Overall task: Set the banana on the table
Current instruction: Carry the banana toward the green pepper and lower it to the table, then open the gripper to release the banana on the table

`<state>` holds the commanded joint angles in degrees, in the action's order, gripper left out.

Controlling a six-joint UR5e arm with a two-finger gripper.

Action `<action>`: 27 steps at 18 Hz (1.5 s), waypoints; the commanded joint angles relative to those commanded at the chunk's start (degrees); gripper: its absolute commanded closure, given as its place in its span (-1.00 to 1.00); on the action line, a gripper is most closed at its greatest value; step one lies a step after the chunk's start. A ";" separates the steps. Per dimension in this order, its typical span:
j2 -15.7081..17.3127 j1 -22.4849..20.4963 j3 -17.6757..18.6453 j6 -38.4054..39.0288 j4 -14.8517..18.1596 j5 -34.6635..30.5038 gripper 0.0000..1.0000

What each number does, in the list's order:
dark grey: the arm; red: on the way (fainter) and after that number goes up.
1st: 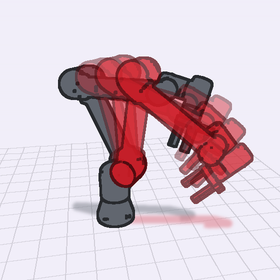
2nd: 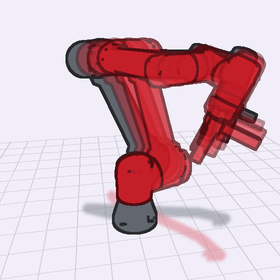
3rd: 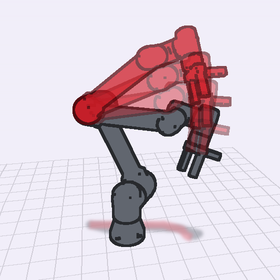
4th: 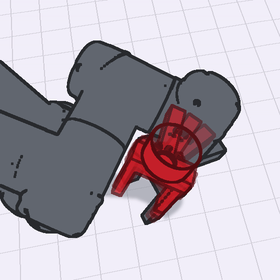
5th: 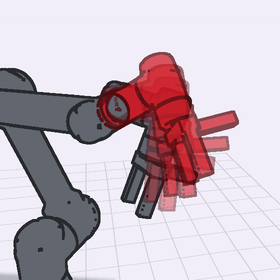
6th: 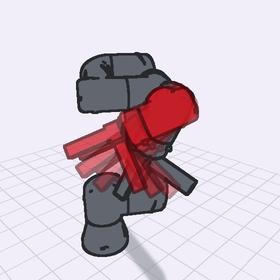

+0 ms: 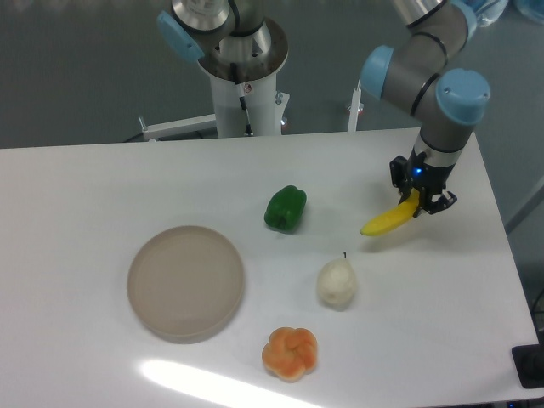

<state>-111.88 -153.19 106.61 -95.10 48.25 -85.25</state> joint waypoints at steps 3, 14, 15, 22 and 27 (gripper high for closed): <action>-0.44 -0.09 0.00 -1.06 -0.35 -0.09 0.36; -1.15 -0.09 1.67 0.00 -1.50 -0.18 0.34; -1.15 -0.09 1.67 0.00 -1.50 -0.18 0.34; -1.58 -0.18 1.94 -0.62 -1.76 -0.18 0.34; -1.67 -0.18 1.94 -0.53 -1.76 -0.17 0.31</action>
<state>-113.55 -153.37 108.54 -95.63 46.49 -85.43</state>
